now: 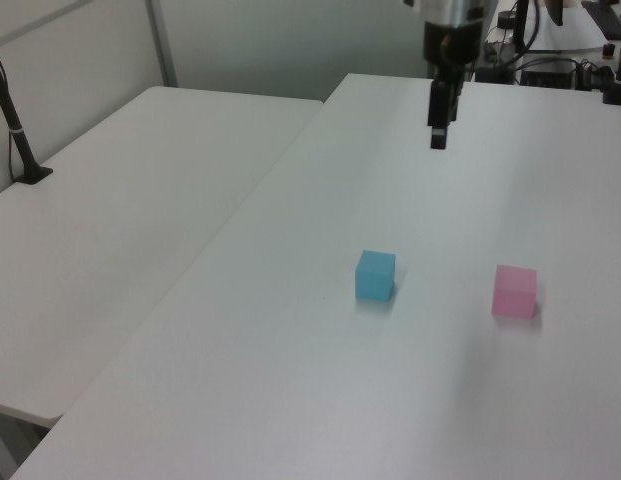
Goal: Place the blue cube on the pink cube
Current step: 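Move the open gripper over the light-blue cube and lower it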
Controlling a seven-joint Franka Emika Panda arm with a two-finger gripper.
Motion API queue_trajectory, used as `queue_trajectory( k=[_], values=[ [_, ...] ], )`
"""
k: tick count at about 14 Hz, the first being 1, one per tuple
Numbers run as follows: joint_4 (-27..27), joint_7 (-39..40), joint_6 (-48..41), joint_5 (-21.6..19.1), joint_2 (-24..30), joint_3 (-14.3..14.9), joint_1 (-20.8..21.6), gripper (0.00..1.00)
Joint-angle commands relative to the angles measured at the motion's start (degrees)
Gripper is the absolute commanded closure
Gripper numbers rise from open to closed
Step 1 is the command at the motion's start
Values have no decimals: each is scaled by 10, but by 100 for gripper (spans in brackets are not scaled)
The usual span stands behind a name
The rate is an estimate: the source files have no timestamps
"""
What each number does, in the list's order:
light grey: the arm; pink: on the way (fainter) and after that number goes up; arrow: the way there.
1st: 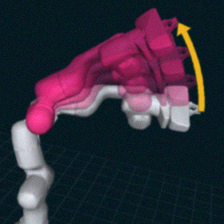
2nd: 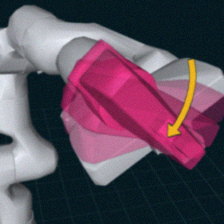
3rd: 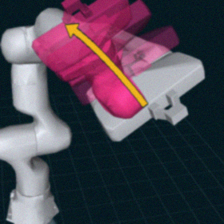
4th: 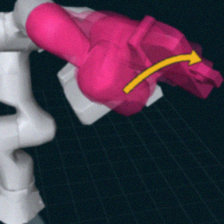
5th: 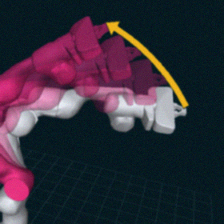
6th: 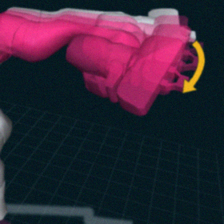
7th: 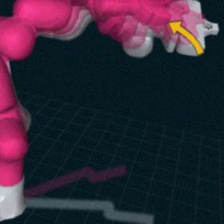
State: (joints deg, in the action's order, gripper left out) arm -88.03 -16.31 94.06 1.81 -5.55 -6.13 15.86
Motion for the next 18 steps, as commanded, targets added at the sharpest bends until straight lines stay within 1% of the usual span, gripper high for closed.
queue_trajectory(
  k=[1,3,4,8,11,13,14,18],
  values=[
    [104,-13,2,-2,-102,8,8,0],
    [138,-14,3,1,-143,9,12,0],
    [139,-14,10,1,-151,10,19,0],
    [110,-34,71,36,-169,11,37,0],
    [46,-34,143,46,-170,12,35,0],
    [8,-34,175,51,-172,12,33,0],
    [-4,-34,191,55,-183,13,30,0],
    [-13,-34,200,55,-197,14,22,0]
  ],
)
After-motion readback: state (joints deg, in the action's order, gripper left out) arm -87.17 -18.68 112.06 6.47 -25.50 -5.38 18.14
